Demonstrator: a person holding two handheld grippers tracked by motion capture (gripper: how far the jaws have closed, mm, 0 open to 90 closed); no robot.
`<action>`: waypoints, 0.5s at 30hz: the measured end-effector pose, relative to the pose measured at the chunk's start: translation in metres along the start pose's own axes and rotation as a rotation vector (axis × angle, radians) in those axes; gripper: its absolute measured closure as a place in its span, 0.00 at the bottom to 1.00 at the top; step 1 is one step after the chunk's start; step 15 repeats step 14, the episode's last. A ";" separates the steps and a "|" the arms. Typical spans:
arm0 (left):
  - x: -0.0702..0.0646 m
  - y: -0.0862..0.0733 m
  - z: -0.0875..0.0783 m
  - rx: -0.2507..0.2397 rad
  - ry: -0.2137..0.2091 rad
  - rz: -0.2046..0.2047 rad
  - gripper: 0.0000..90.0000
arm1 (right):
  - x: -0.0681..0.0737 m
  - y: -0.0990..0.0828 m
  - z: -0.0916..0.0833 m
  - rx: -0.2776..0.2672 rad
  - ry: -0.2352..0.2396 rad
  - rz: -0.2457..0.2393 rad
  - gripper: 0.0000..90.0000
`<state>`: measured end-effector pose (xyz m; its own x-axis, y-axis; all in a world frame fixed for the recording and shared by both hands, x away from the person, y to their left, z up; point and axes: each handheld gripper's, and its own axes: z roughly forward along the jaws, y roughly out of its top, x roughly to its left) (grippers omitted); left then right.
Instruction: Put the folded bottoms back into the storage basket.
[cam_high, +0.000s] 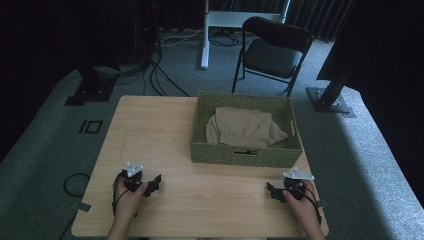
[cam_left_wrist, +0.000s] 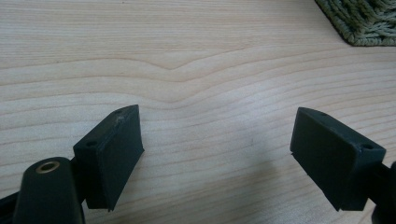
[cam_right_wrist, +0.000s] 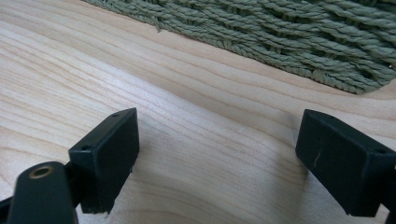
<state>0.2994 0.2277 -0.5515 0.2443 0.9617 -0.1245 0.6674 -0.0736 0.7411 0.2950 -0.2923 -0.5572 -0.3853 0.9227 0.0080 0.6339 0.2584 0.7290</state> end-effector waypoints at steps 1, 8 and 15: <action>-0.001 0.000 0.001 0.005 0.015 0.011 0.20 | 0.000 0.000 0.000 0.000 0.000 0.001 0.14; -0.007 0.003 0.007 0.056 0.160 0.040 0.11 | 0.000 0.000 0.000 0.000 -0.001 0.001 0.14; -0.007 0.005 0.009 0.068 0.177 0.019 0.04 | 0.000 0.000 0.000 0.000 -0.001 0.001 0.14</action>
